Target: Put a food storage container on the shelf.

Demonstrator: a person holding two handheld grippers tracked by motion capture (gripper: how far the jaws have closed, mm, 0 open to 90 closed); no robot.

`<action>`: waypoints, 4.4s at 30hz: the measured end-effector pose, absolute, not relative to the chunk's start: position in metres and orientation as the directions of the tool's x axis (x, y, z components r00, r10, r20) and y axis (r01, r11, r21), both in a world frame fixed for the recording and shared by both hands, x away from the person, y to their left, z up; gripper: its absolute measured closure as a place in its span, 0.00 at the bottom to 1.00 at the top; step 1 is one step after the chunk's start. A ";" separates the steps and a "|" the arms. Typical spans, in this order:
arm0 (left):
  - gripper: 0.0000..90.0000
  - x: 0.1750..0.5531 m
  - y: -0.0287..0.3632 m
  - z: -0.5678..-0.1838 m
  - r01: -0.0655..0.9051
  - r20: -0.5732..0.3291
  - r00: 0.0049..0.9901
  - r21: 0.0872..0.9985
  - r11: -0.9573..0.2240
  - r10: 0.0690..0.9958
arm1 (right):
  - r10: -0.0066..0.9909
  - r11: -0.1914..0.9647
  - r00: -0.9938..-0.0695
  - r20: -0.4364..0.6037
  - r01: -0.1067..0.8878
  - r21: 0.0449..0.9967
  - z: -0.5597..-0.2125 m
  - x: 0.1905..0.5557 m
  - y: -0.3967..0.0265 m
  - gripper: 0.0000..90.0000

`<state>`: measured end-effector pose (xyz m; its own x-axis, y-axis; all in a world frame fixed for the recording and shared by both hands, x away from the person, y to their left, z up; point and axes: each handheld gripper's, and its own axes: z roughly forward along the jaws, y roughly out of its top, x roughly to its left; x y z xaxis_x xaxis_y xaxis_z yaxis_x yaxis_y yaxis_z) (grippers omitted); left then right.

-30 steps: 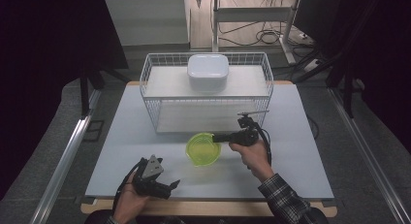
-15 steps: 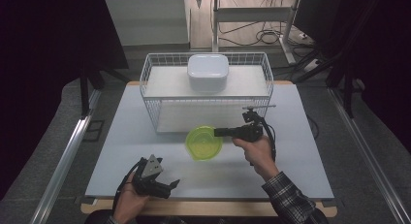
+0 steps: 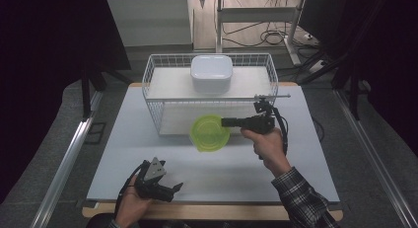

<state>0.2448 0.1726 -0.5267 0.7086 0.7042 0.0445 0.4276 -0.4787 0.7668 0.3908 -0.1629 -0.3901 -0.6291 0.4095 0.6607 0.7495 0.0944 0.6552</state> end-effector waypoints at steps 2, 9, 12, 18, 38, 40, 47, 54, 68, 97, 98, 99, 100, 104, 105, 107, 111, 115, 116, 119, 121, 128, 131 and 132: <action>0.04 0.245 0.173 -0.527 0.428 0.045 0.709 0.766 -0.479 0.704 | 0.406 0.093 -0.634 0.658 0.745 0.660 -0.384 0.392 -0.163 0.91; 0.04 0.245 0.173 -0.527 0.428 0.043 0.710 0.766 -0.479 0.703 | 0.388 0.058 -0.635 0.668 0.740 0.670 -0.363 0.397 -0.166 0.91; 0.04 0.245 0.172 -0.527 0.428 0.043 0.710 0.765 -0.480 0.703 | 0.383 0.042 -0.639 0.667 0.733 0.679 -0.353 0.400 -0.167 0.91; 0.04 0.245 0.172 -0.527 0.429 0.040 0.710 0.767 -0.477 0.703 | 0.382 0.010 -0.648 0.659 0.716 0.698 -0.329 0.407 -0.168 0.91; 0.03 0.246 0.174 -0.527 0.442 0.010 0.708 0.774 -0.453 0.707 | 0.448 -0.103 -0.624 0.641 0.676 0.730 -0.265 0.443 -0.164 0.91; 0.03 0.246 0.174 -0.527 0.441 0.010 0.708 0.775 -0.453 0.706 | 0.459 -0.112 -0.619 0.637 0.671 0.733 -0.261 0.447 -0.162 0.91; 0.03 0.246 0.175 -0.527 0.441 0.008 0.710 0.774 -0.454 0.704 | 0.499 -0.160 -0.586 0.638 0.661 0.733 -0.252 0.462 -0.153 0.91; 0.03 0.246 0.175 -0.527 0.441 0.005 0.714 0.773 -0.456 0.700 | 0.543 -0.201 -0.540 0.643 0.660 0.724 -0.254 0.473 -0.144 0.91; 0.03 0.246 0.174 -0.527 0.439 0.007 0.718 0.771 -0.462 0.696 | 0.583 -0.238 -0.478 0.657 0.673 0.700 -0.262 0.488 -0.139 0.90; 0.03 0.246 0.173 -0.528 0.441 0.007 0.723 0.765 -0.470 0.690 | 0.635 -0.128 -0.570 0.521 0.588 0.799 -0.264 0.494 -0.144 0.23; 0.03 0.246 0.173 -0.528 0.440 0.009 0.723 0.764 -0.471 0.690 | 0.639 -0.116 -0.578 0.508 0.581 0.806 -0.264 0.492 -0.146 0.22; 0.03 0.246 0.173 -0.528 0.440 0.009 0.723 0.764 -0.471 0.691 | 0.641 -0.100 -0.587 0.495 0.575 0.812 -0.263 0.489 -0.147 0.22; 0.03 0.246 0.173 -0.528 0.440 0.008 0.723 0.765 -0.470 0.691 | 0.643 -0.088 -0.593 0.484 0.570 0.817 -0.264 0.487 -0.148 0.21; 0.03 0.246 0.173 -0.528 0.441 0.007 0.723 0.766 -0.468 0.691 | 0.645 -0.051 -0.623 0.442 0.542 0.839 -0.267 0.476 -0.154 0.20; 0.03 0.246 0.173 -0.528 0.440 0.005 0.723 0.767 -0.467 0.691 | 0.645 -0.039 -0.631 0.431 0.537 0.843 -0.268 0.473 -0.155 0.19; 0.03 0.246 0.173 -0.528 0.436 0.004 0.725 0.771 -0.464 0.688 | 0.650 -0.009 -0.646 0.400 0.520 0.854 -0.271 0.467 -0.157 0.18; 0.03 0.246 0.173 -0.527 0.439 -0.012 0.723 0.780 -0.447 0.690 | 0.662 0.043 -0.665 0.346 0.495 0.868 -0.277 0.454 -0.159 0.17; 0.03 0.247 0.175 -0.527 0.444 -0.028 0.722 0.786 -0.431 0.692 | 0.666 0.071 -0.678 0.311 0.472 0.879 -0.284 0.443 -0.162 0.15; 0.03 0.247 0.175 -0.527 0.444 -0.030 0.722 0.786 -0.430 0.692 | 0.665 0.077 -0.681 0.307 0.470 0.879 -0.286 0.441 -0.162 0.15; 0.03 0.247 0.175 -0.527 0.442 -0.031 0.722 0.790 -0.426 0.691 | 0.665 0.095 -0.692 0.282 0.452 0.887 -0.292 0.435 -0.164 0.14; 0.03 0.247 0.175 -0.527 0.441 -0.031 0.722 0.790 -0.425 0.691 | 0.667 0.113 -0.698 0.261 0.441 0.890 -0.296 0.430 -0.165 0.13; 0.03 0.247 0.175 -0.527 0.451 -0.030 0.718 0.781 -0.432 0.695 | 0.665 0.168 -0.721 0.195 0.398 0.902 -0.309 0.415 -0.167 0.10; 0.03 0.247 0.175 -0.527 0.456 -0.034 0.716 0.779 -0.431 0.697 | 0.661 0.179 -0.727 0.184 0.391 0.903 -0.314 0.408 -0.167 0.10; 0.03 0.247 0.175 -0.526 0.457 -0.034 0.715 0.779 -0.430 0.698 | 0.660 0.184 -0.729 0.180 0.389 0.903 -0.315 0.406 -0.167 0.09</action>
<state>0.2471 0.1747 -0.5264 0.7151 0.6982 -0.0343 0.4570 -0.4298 0.7787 0.4063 -0.1666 -0.3152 -0.7295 0.6600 0.1796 0.3890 0.1843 0.9026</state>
